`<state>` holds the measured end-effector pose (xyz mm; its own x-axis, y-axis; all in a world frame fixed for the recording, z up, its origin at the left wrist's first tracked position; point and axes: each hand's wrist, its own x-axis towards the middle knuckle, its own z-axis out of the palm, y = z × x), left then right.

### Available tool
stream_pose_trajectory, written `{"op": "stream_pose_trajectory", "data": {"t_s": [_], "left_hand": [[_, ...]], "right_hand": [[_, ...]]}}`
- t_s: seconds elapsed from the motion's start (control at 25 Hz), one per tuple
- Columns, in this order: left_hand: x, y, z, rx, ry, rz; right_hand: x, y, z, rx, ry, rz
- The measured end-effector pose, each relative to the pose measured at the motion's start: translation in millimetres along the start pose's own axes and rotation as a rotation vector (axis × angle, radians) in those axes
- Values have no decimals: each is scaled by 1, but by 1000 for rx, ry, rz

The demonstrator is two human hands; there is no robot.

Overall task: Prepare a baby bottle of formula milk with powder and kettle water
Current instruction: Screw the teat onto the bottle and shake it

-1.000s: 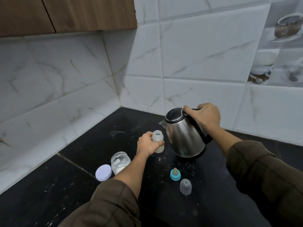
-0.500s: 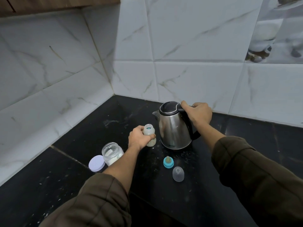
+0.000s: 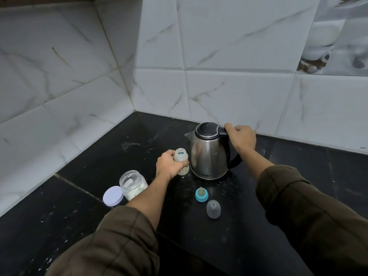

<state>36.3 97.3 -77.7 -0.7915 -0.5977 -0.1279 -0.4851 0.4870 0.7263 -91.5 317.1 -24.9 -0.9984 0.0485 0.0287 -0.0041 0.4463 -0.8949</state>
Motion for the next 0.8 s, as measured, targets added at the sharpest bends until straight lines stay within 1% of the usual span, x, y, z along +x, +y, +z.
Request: {"op": "stream_pose_trajectory", "data": {"t_s": [0.08,0.16,0.24,0.28,0.32,0.36,0.44,0.48,0.6,0.64,0.72,0.8], "left_hand": [[-2,0,-1,-9,1,6],[-5,-1,-2,-15,2,6],[-9,-1,-6,-21,9,9],[-11,-2,-8,-24,13,10],[-13,-4,-10,-26,14,11],[-15,-6,-11,-28,11,9],[-20,-13,-14,-31,9,5],[-22,-17,-16,-32,17,3],[-30,-30,-21,-15,48,-9],[-32,-32,-22,-7,51,-11],[-37,-40,-23,1,49,-20],[-41,-46,-23,-6,46,-27]], "right_hand": [[-3,-4,0,-74,-12,-15],[-10,-8,2,-204,84,-97],[-19,-16,5,-274,215,-306],[-25,-23,7,-278,241,-431],[-31,-31,11,-271,220,-545],[-39,-38,15,-254,160,-631],[-58,-49,25,-251,-17,-717],[-68,-52,31,-286,-102,-764],[-91,-48,46,-534,-394,-897],[-94,-44,50,-635,-490,-905],[-100,-32,56,-809,-638,-856],[-104,-21,60,-921,-713,-794]]}}
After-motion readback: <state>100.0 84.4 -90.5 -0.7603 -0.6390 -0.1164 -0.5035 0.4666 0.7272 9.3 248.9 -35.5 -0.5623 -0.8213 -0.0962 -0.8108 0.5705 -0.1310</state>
